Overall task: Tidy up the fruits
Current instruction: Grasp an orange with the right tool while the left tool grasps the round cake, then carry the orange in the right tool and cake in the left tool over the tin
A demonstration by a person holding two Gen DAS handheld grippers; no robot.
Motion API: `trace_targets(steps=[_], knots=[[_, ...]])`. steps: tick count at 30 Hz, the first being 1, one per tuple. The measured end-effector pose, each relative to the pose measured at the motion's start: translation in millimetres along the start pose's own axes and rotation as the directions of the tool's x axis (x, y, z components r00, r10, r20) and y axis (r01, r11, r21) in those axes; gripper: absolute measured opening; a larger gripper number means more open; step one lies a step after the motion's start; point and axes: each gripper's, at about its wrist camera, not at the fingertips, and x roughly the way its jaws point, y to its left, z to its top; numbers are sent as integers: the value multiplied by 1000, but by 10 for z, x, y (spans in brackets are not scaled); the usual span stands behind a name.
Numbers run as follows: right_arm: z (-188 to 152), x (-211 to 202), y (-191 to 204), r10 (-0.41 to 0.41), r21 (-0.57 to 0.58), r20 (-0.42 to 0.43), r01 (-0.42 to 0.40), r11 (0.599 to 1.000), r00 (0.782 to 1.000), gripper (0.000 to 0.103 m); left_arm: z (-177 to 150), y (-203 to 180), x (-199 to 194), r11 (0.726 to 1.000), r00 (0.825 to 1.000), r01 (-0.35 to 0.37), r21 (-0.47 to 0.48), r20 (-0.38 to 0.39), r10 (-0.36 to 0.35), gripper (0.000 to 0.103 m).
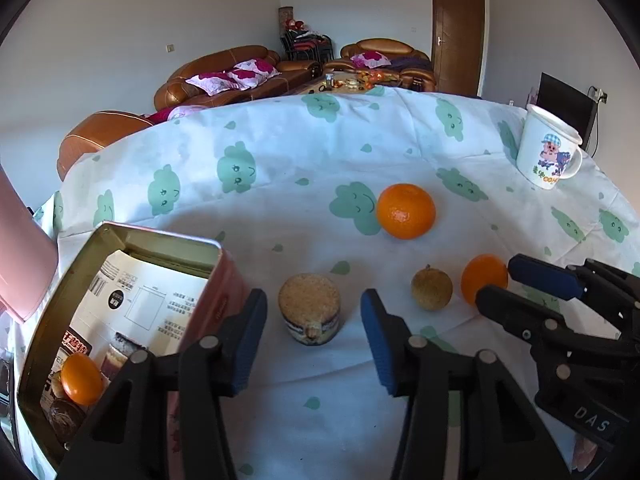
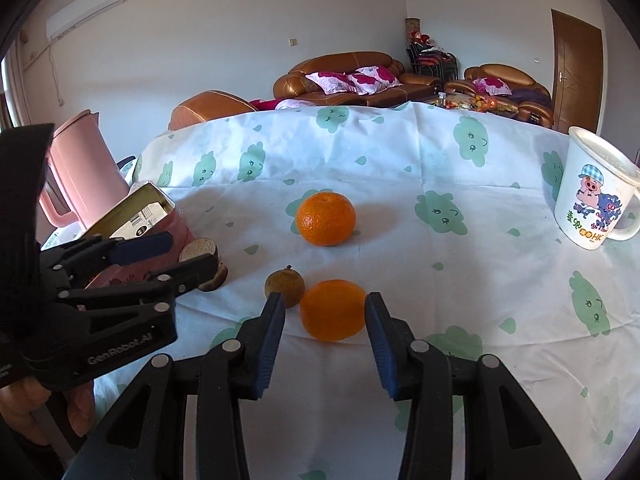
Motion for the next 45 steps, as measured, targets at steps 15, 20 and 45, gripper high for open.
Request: trace_targets(steps=[15,20,45], knots=[[-3,217,-26,41,17,-113,-40,999,993,42,6,106,186,995,997,75,-68,-28,-77,34],[-10,172,20,34,-7,-96,-35,999,995,41,-15,76,5,997,997,63,-50,53,-61,34],[-20,-194,124,44,-67,100,-38,997,994,41,-131,34,-326,999,980,34,-26,197,-28,34]])
